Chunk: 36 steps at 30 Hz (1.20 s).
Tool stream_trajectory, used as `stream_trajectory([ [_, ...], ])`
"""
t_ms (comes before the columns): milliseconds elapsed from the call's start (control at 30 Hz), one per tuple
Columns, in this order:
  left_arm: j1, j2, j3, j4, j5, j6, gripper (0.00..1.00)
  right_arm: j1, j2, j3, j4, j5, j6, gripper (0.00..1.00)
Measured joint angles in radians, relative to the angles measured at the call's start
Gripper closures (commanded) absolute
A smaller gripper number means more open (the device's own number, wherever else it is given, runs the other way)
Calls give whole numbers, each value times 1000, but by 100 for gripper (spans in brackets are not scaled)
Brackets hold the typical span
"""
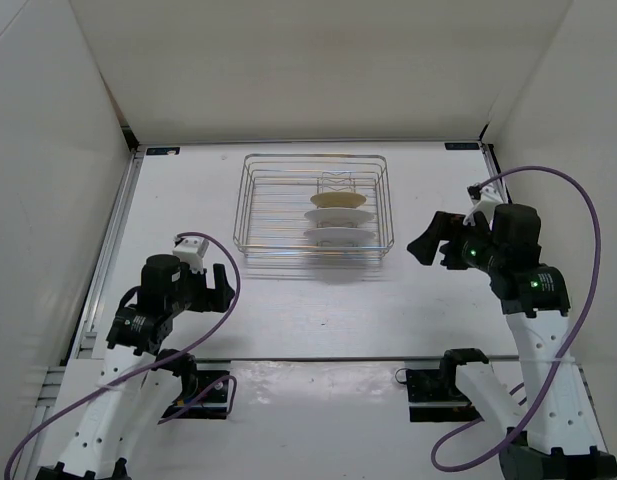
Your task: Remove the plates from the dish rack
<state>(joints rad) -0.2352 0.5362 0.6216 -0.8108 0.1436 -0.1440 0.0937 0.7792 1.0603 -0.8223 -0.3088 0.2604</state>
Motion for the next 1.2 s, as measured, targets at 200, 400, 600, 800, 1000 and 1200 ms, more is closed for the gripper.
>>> stream_trajectory([
  [200, 0, 4, 0, -5, -1, -11, 0, 0, 25, 30, 21, -50, -38, 10],
  [400, 0, 14, 4, -39, -65, -35, 0, 4, 81, -2, 208, -277, -27, 33],
  [600, 0, -2, 6, -56, -112, -51, 0, 43, 288, 40, 301, -431, -45, 38],
  [800, -1, -1, 6, -57, -118, -51, 0, 144, 389, 135, 267, -375, -195, 39],
  [1000, -1, 27, 6, -57, -109, -49, 0, 279, 443, 119, 289, -228, -378, 41],
  [1200, -1, 31, 6, -57, -102, -48, 0, 351, 550, 122, 325, -68, -509, 41],
])
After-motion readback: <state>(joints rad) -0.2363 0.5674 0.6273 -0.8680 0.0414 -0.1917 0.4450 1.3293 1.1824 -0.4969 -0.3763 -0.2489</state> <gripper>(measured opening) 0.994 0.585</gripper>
